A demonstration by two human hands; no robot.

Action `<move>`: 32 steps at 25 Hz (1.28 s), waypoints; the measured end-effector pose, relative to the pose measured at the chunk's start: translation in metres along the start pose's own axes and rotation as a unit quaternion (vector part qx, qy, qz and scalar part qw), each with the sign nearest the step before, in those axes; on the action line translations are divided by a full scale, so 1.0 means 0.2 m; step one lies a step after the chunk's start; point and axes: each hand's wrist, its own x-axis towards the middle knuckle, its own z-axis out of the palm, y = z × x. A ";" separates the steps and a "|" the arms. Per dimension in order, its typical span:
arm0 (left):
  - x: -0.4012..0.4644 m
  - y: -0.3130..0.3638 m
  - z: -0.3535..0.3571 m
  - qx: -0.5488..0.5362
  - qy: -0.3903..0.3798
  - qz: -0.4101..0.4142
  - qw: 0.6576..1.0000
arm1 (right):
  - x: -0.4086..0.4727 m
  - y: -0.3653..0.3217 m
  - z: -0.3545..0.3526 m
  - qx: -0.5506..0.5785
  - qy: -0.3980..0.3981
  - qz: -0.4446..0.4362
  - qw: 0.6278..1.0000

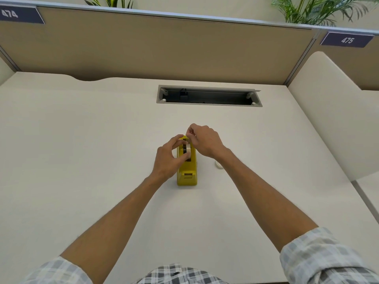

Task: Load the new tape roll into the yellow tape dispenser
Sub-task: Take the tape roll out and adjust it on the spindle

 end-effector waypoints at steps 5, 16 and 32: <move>0.01 -0.01 0.00 0.005 -0.015 -0.012 1.000 | -0.01 -0.01 -0.06 -0.029 0.013 -0.013 0.999; 0.03 -0.02 -0.02 0.036 -0.033 0.004 0.999 | -0.03 -0.02 -0.12 -0.085 0.049 -0.071 0.993; -0.01 0.02 0.00 0.025 0.003 0.008 1.000 | 0.00 0.00 -0.04 0.011 -0.007 0.004 1.000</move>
